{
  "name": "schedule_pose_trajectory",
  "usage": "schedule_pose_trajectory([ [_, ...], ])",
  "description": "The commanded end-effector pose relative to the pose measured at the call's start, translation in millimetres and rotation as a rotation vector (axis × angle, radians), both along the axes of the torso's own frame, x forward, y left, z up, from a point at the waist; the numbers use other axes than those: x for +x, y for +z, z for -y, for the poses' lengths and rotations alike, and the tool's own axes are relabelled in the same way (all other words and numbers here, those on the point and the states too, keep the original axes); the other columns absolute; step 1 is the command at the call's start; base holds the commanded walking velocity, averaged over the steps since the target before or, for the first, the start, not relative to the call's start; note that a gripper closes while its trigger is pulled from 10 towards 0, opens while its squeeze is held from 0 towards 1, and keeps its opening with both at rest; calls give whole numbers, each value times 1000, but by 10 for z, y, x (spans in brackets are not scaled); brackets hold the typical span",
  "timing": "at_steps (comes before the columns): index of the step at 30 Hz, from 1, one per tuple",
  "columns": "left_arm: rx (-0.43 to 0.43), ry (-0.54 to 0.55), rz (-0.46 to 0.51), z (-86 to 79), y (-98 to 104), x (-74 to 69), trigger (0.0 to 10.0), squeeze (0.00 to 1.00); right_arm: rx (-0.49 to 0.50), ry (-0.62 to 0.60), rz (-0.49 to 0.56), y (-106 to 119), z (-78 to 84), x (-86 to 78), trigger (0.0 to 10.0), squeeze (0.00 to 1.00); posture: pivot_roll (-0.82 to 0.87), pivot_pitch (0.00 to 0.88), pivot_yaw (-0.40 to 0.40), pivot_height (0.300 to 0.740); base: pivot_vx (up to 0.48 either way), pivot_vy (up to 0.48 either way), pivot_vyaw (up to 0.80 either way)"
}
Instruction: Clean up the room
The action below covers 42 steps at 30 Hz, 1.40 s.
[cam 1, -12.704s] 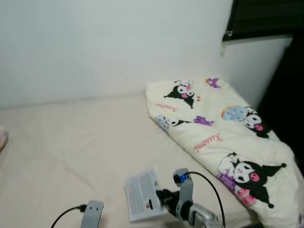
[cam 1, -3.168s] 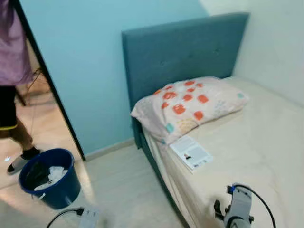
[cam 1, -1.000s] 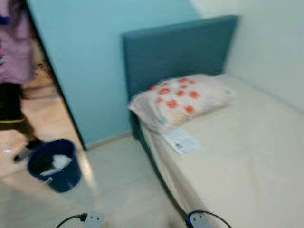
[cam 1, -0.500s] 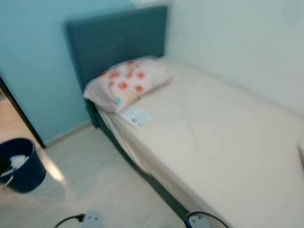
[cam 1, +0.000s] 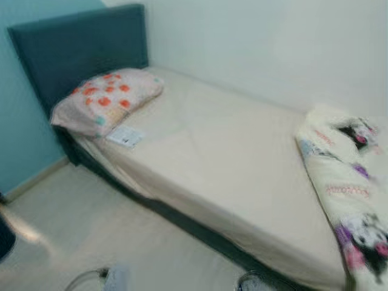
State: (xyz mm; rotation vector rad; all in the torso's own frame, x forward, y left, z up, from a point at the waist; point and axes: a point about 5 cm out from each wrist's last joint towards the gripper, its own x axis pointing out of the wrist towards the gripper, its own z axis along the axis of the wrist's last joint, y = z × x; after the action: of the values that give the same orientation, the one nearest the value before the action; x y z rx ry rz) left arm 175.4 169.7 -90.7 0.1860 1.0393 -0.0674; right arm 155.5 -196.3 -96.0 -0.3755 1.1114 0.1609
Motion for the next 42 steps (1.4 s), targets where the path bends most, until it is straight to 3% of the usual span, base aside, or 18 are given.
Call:
schedule_pose_trajectory([
  [1,10,-16,2,-37,4,0,10000,0,4,-26,-4,-12,-17,-22,10000,0,-89,40,1,740,0,0,-769],
  [7,-8,-48,-1,-24,10,14,10000,0,2,-51,11,-7,-14,-10,10000,0,-92,38,5,740,0,0,-127],
  [39,-27,-81,-15,57,-8,-14,10000,0,-32,-37,16,8,58,0,10000,0,-115,42,-5,740,0,-478,0],
  [42,-19,-47,5,46,-1,-1,10000,0,-25,-56,9,3,66,-13,10000,0,-120,46,-4,740,0,0,-771],
])
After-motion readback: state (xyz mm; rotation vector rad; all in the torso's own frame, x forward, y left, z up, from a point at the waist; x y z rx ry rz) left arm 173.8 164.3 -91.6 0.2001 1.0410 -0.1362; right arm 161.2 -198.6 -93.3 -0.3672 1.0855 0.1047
